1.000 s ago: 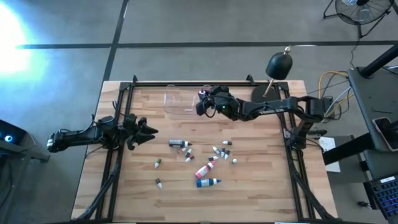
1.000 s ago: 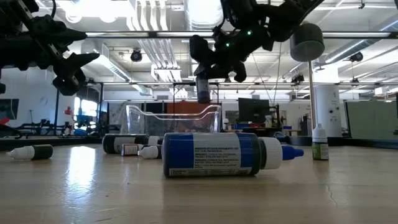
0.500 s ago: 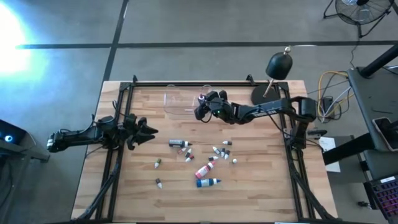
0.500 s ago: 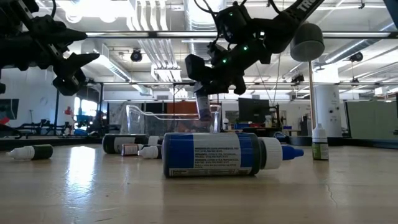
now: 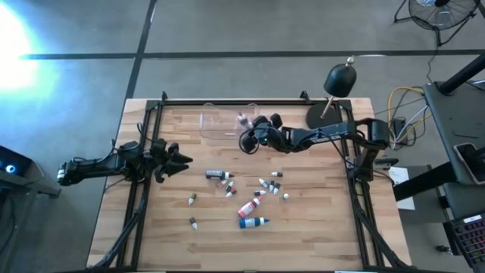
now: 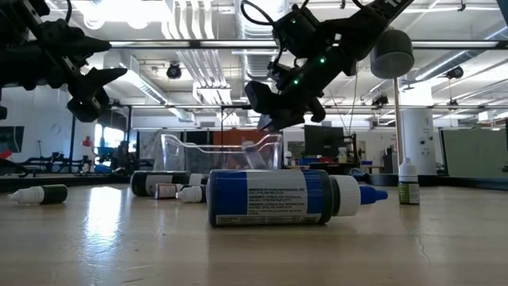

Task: Pick & Place food coloring
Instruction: Put the large violet food coloring bottle into the transparent bin

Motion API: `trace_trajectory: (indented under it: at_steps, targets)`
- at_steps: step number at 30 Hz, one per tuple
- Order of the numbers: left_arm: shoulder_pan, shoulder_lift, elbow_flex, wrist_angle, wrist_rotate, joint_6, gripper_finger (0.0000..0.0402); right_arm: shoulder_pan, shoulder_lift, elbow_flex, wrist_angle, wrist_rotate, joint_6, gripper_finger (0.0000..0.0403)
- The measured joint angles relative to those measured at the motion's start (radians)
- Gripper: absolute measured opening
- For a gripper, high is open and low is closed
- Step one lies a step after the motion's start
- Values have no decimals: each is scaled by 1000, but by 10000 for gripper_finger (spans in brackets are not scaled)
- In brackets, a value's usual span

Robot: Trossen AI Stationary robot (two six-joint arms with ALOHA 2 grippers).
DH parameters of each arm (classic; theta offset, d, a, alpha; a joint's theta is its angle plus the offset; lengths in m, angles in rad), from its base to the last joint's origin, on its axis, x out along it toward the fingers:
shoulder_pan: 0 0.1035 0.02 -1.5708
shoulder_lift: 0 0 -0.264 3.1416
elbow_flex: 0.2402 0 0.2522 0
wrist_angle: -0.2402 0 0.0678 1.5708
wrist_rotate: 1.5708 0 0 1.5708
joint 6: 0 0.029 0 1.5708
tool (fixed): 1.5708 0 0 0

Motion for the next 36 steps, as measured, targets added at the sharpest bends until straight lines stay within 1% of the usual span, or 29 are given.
trace_trajectory:
  at_steps: [8,9,10,11,13,14,15,17,18,21,23,26,28,30,36]
  targets:
    - [-1,0,0,0,0,0,163,2,-40,0,-18,-14,-13,148]
    - [-1,0,0,0,0,0,163,0,-54,5,-43,-53,-15,148]
    - [-1,0,0,0,0,0,163,-9,-65,20,-73,-116,-18,148]
    - [-1,0,0,0,0,0,163,-28,-71,54,-112,-211,-15,147]
    - [-1,0,0,0,0,0,163,-77,-67,144,-257,-387,0,146]
    - [-1,0,0,0,0,0,163,-100,-46,203,-335,-440,-10,147]
    - [0,0,0,0,0,0,163,-123,-21,269,-397,-468,-36,148]
    - [0,2,0,0,0,0,163,-157,46,400,-538,-481,-110,152]
    - [0,3,0,0,0,0,163,-171,85,472,-591,-504,-144,154]
    - [0,7,0,0,0,0,163,-199,209,679,-756,-612,-192,163]
    - [0,7,0,-1,0,0,163,-205,301,799,-863,-655,-211,168]
    - [0,10,0,-1,0,0,163,-209,425,943,-983,-658,-251,176]
    - [0,10,0,0,0,0,163,-209,485,1026,-999,-649,-272,179]
    - [0,11,0,-1,0,0,163,-209,531,1098,-1010,-608,-277,180]
    - [0,11,0,-1,0,0,163,-243,661,1255,-1073,-574,-275,180]
